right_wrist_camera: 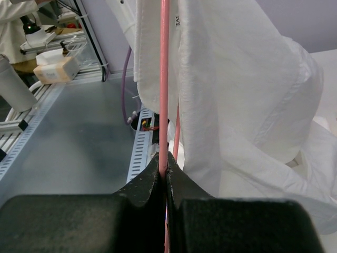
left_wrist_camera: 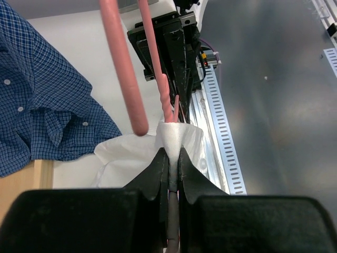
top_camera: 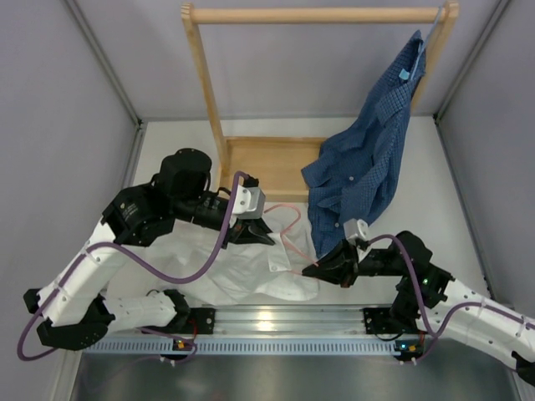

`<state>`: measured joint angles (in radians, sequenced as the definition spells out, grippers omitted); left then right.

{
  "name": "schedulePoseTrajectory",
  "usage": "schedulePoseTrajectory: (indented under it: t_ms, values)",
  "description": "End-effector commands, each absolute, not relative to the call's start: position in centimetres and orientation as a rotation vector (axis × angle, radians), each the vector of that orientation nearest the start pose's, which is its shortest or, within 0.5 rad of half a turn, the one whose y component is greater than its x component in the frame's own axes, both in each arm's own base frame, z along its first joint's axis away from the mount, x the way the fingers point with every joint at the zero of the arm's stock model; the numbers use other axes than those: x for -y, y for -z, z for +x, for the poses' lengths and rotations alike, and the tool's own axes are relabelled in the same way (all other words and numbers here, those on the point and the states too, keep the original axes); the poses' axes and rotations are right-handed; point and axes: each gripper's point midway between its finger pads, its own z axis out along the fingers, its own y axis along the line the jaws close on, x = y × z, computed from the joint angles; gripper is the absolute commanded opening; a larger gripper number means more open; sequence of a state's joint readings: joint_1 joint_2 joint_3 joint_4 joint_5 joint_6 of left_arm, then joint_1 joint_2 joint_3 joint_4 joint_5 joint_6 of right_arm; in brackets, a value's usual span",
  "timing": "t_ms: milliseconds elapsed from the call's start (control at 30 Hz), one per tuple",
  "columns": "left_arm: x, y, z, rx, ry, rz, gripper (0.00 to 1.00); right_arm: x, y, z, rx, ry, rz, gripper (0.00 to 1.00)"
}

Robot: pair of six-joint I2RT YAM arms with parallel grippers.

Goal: Place the shirt on the hanger

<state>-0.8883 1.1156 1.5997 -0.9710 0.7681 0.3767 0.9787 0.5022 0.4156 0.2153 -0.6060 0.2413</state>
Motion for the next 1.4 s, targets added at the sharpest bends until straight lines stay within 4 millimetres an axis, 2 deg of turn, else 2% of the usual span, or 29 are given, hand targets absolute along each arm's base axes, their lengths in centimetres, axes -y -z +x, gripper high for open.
schedulePoseTrajectory:
  t_ms: [0,133,200,300,467,500,533,700,733,767,800,833,867,900,933,1000,1133,1200,1233,1267,1300,1333,1367]
  values:
    - [27.8,-38.2,6.9,-1.284,1.177,1.652,0.00,-26.9,-31.9,4.7,-1.049,-1.382,-1.071,0.00]
    - [27.8,-38.7,6.4,-1.245,1.202,1.653,0.00,-27.3,-31.9,4.8,-1.047,-1.388,-1.086,0.00]
    - [27.8,-38.8,6.4,-1.243,1.205,1.645,0.09,-27.4,-32.2,4.8,-1.037,-1.388,-1.091,0.00]
    - [27.8,-38.6,6.5,-1.257,1.200,1.640,0.16,-27.6,-32.4,4.7,-1.030,-1.397,-1.098,0.00]
    - [27.7,-37.8,6.8,-1.294,1.186,1.633,0.11,-27.5,-32.6,4.7,-1.017,-1.393,-1.088,0.00]
    - [27.8,-37.5,6.9,-1.303,1.186,1.634,0.08,-27.5,-32.5,4.7,-1.019,-1.392,-1.088,0.00]
    - [27.8,-37.3,7.0,-1.307,1.178,1.636,0.00,-27.5,-32.5,4.7,-1.018,-1.391,-1.086,0.00]
    - [27.5,-36.9,8.0,-1.335,1.101,1.609,0.00,-27.2,-31.7,5.2,-1.057,-1.364,-1.065,0.01]
    - [27.2,-37.2,8.3,-1.340,1.078,1.585,0.00,-27.0,-31.7,5.9,-1.078,-1.335,-1.030,0.13]
    - [27.0,-37.3,9.1,-1.361,1.023,1.547,0.00,-26.8,-31.4,6.2,-1.103,-1.318,-1.009,0.31]
    - [27.0,-37.4,9.5,-1.358,1.001,1.524,0.00,-26.6,-30.3,6.8,-1.175,-1.297,-0.989,0.59]
    - [26.5,-38.0,9.4,-1.352,0.985,1.490,0.00,-25.9,-30.3,8.0,-1.212,-1.240,-0.907,0.62]
    - [26.1,-38.2,10.0,-1.365,0.944,1.450,0.00,-25.4,-29.6,8.5,-1.264,-1.222,-0.863,0.66]
    - [26.0,-38.2,10.3,-1.370,0.935,1.419,0.00,-24.6,-28.3,10.2,-1.360,-1.152,-0.773,0.80]
    - [25.3,-38.9,10.1,-1.354,0.918,1.386,0.00,-23.5,-28.6,10.5,-1.370,-1.133,-0.706,0.80]
    - [24.5,-38.9,11.1,-1.388,0.857,1.304,0.00,-21.4,-27.2,11.4,-1.483,-1.082,-0.566,0.83]
    - [22.3,-39.7,12.8,-1.428,0.741,1.130,0.00,-19.6,-24.7,12.1,-1.647,-1.079,-0.367,0.84]
    - [21.8,-39.8,13.3,-1.441,0.721,1.075,0.00,-20.3,-23.1,11.5,-1.713,-1.141,-0.347,0.80]
    - [21.4,-40.5,13.4,-1.419,0.709,1.038,0.00,-21.0,-23.2,11.5,-1.712,-1.176,-0.345,0.77]
    - [21.3,-40.7,13.4,-1.411,0.709,1.024,0.00,-21.8,-22.2,11.1,-1.724,-1.212,-0.368,0.74]
    - [21.3,-40.7,13.5,-1.412,0.714,1.010,0.00,-22.6,-22.3,10.5,-1.706,-1.262,-0.416,0.71]
    - [21.0,-40.9,13.8,-1.412,0.701,0.984,0.00,-23.4,-21.8,10.5,-1.713,-1.272,-0.437,0.69]
    - [21.0,-41.4,14.0,-1.401,0.698,0.963,0.00,-23.9,-22.3,10.8,-1.673,-1.288,-0.446,0.68]
